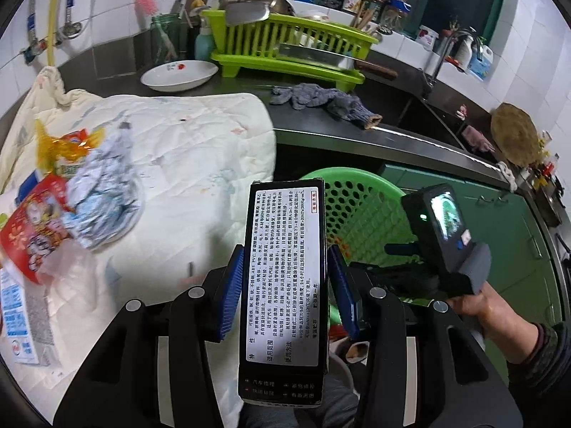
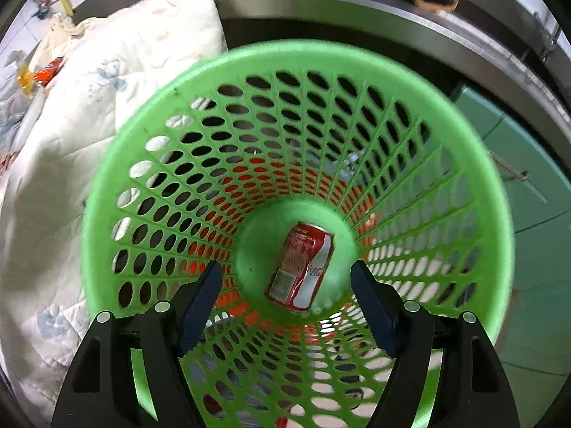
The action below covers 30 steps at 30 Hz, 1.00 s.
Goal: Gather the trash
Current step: 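Drop the black box into the green basket with the left gripper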
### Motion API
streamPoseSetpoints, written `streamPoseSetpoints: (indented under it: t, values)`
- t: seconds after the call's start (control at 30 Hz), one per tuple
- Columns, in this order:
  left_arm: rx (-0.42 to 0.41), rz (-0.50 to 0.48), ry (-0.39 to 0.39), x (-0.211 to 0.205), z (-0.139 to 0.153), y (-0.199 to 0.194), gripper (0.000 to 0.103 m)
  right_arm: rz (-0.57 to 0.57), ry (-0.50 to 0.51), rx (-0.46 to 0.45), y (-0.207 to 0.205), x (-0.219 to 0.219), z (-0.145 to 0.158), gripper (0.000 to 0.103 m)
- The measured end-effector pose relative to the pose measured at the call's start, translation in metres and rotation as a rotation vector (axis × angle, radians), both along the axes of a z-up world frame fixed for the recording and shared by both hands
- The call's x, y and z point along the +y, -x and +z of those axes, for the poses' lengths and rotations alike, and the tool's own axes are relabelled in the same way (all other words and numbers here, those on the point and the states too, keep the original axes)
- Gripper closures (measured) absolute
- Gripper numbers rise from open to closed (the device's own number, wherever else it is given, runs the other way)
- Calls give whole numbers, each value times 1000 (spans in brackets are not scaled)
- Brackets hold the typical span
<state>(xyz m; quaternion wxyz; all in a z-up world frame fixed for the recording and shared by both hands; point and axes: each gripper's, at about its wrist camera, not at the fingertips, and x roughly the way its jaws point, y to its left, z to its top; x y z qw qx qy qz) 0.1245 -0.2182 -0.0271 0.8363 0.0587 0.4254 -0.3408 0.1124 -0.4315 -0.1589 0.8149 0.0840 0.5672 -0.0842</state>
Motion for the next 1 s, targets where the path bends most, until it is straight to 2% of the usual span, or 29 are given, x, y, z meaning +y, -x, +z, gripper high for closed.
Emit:
streamPoseSetpoints:
  t: [0.2, 0.4, 0.73, 0.8, 0.87, 1.0]
  values:
    - [39, -41, -5, -37, -15, -6, 57, 14, 52, -76, 31, -6, 29, 31]
    - [68, -74, -14, -77, -33, -11, 57, 0, 64, -120, 59, -17, 46, 30]
    - [99, -93, -27, -118, -58, -12, 55, -39, 81, -154, 80, -30, 52, 30]
    - [94, -102, -39, -121, -61, -11, 53, -44, 78, -154, 81, -32, 50, 30]
    - [82, -105, -46, -121, -62, -7, 43, -45, 74, -153, 81, -33, 49, 30]
    - [72, -103, -43, -118, -60, -4, 41, -47, 65, -153, 82, -32, 47, 30]
